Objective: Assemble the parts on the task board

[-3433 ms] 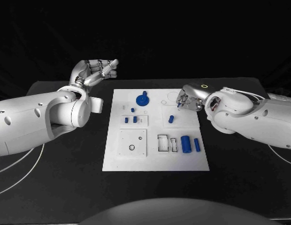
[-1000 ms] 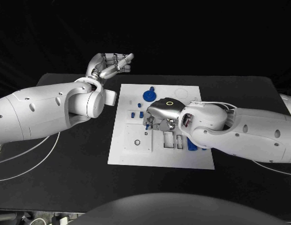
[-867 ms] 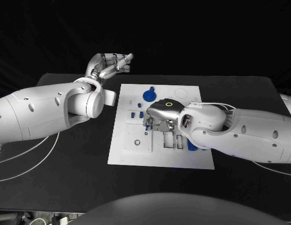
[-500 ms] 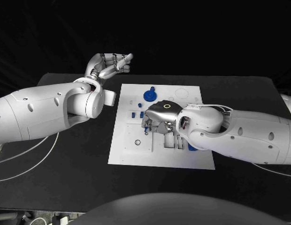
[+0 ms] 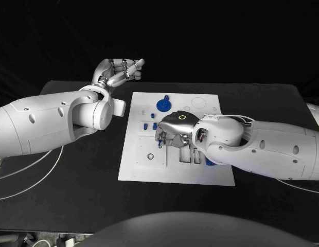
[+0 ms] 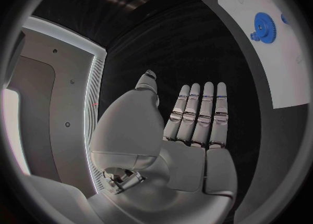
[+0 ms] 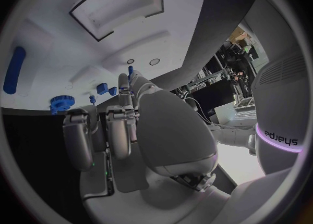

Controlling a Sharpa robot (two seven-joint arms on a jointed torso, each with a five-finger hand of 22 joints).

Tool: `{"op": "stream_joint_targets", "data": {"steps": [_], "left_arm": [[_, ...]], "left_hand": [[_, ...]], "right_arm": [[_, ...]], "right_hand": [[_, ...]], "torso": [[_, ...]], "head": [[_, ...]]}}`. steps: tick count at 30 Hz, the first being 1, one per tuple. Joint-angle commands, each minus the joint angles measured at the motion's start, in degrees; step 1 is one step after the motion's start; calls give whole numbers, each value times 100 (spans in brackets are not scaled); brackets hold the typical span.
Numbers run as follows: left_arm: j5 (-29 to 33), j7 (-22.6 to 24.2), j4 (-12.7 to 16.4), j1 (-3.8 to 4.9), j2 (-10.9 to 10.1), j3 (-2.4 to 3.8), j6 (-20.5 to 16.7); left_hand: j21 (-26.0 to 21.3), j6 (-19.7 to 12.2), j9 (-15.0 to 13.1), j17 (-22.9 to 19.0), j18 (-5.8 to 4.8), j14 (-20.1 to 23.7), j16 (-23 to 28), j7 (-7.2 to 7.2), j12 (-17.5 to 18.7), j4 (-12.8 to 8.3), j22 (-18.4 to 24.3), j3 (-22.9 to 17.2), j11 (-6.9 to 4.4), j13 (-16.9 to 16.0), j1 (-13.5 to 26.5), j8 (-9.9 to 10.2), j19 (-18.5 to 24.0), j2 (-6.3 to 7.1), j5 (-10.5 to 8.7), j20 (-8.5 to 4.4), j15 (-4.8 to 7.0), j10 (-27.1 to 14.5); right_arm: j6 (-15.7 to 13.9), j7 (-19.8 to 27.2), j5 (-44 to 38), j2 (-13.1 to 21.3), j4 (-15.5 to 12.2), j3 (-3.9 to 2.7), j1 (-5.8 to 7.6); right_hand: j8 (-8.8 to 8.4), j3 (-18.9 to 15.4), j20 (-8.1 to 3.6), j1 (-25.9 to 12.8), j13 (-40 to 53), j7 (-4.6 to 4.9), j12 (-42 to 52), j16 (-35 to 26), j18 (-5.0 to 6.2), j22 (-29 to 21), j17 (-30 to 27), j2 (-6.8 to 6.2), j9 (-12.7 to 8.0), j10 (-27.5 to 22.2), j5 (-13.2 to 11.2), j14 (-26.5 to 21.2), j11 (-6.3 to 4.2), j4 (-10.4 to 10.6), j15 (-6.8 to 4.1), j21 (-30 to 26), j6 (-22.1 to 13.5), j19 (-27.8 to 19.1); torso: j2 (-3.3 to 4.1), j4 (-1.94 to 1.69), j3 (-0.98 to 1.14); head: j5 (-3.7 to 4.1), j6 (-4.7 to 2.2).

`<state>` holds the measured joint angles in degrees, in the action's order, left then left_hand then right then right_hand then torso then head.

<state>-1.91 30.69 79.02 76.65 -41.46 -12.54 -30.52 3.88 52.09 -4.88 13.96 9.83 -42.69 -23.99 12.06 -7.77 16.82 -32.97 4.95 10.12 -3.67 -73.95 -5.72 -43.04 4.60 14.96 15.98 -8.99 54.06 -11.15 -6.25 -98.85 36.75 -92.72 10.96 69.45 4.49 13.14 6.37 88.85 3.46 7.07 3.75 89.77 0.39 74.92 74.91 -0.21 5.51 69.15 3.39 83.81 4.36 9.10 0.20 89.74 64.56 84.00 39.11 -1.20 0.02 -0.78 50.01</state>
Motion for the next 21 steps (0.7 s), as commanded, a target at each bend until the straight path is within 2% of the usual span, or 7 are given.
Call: {"op": "stream_joint_targets", "data": {"steps": [1, 8, 16, 21], "left_arm": [[4, 33, 6, 5, 1, 6, 59], [4, 28, -5, 5, -5, 6, 63], [4, 28, -21, 4, 4, 6, 71], [3, 28, -35, 4, 2, 6, 68]], "left_hand": [[-6, -45, -9, -6, 63, 35, -38, 9, -18, 8, 5, -40, -12, -3, -4, -22, -42, -58, -22, 5, -10, -41], [-7, -48, -9, -13, 63, 38, -43, 10, -22, 9, 13, -39, -12, -3, -5, -23, -42, -58, -23, 5, -10, -43], [-7, -48, -9, -13, 63, 38, -43, 10, -22, 9, 13, -39, -12, -3, -5, -23, -42, -58, -23, 5, -10, -43], [-7, -48, -9, -13, 63, 38, -43, 10, -22, 9, 13, -39, -12, -3, -5, -23, -42, -58, -23, 5, -10, -43]], "right_arm": [[160, 6, -77, 5, 16, 0, -6], [225, 27, -21, -4, 25, 0, -7], [297, 19, 0, -10, 53, 0, -8], [320, 18, 32, -8, 68, 0, -8]], "right_hand": [[-18, 37, 45, -39, -3, -9, -28, 23, -39, 1508, 1509, -42, 4, -34, 14, 619, -13, -1, 39, 26, -32, 600], [-19, 37, 46, -43, -2, -8, -27, 23, -39, 1508, 1509, -46, 4, -34, 13, 619, -12, 1, 41, 26, -31, 600], [-21, 37, 48, -50, -2, -7, -27, 23, -39, 1508, 1509, -48, 3, -34, 12, 619, -11, 5, 42, 26, -32, 600], [-22, 37, 48, -54, -2, -7, -27, 23, -39, 1508, 1509, -50, 3, -36, 11, 619, -10, 7, 42, 26, -33, 600]], "torso": [[-1, -3, 4], [4, 9, 3], [2, -5, 0], [-1, -1, 0]], "head": [[8, -1], [23, -1], [35, -1], [35, -1]]}}
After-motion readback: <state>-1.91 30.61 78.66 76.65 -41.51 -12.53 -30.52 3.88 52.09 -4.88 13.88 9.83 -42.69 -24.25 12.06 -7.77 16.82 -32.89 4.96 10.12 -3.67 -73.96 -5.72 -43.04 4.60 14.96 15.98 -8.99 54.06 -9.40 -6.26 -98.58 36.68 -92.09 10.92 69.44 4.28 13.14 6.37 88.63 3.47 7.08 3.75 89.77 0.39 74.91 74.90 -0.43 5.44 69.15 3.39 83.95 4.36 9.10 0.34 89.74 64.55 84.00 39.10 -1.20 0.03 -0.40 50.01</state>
